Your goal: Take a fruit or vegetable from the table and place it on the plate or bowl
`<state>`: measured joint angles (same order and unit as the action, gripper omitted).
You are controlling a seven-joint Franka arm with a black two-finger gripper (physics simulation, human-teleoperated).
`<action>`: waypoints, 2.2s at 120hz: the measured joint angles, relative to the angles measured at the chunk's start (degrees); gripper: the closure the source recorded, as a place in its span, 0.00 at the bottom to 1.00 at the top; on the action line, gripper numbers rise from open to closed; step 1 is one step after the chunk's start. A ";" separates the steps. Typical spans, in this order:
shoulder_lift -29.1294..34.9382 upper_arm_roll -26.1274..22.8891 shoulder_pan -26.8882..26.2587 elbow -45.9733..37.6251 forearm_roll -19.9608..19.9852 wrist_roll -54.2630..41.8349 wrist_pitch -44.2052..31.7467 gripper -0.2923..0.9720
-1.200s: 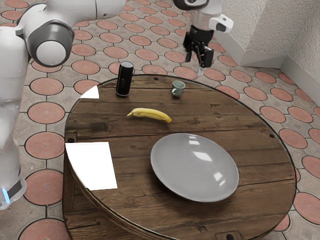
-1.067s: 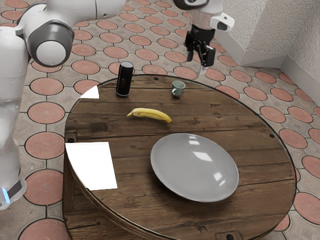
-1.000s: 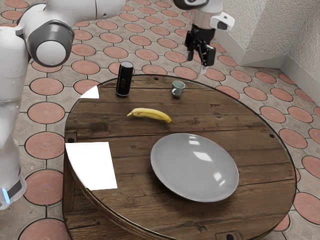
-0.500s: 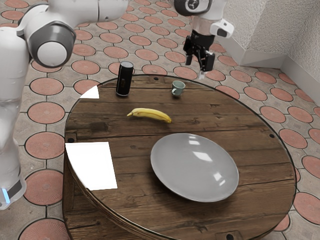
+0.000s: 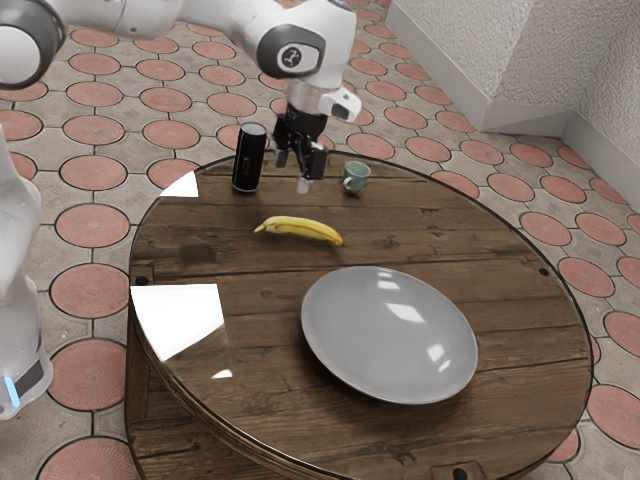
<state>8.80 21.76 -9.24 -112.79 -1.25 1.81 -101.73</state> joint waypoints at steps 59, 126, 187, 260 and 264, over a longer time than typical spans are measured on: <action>4.68 0.14 -4.54 -8.93 -5.66 -16.25 -6.27 0.23; -4.19 3.07 -4.66 -6.42 -5.38 -29.22 -12.36 0.23; -9.66 3.12 -4.45 -5.95 -2.60 -34.97 -15.76 0.23; -9.90 4.33 -6.03 -6.39 -0.63 -37.73 -17.52 0.52; -9.96 4.41 -5.89 -6.40 -0.59 -37.81 -17.56 0.56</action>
<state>-1.16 26.17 -15.13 -119.19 -1.84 -36.00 -119.30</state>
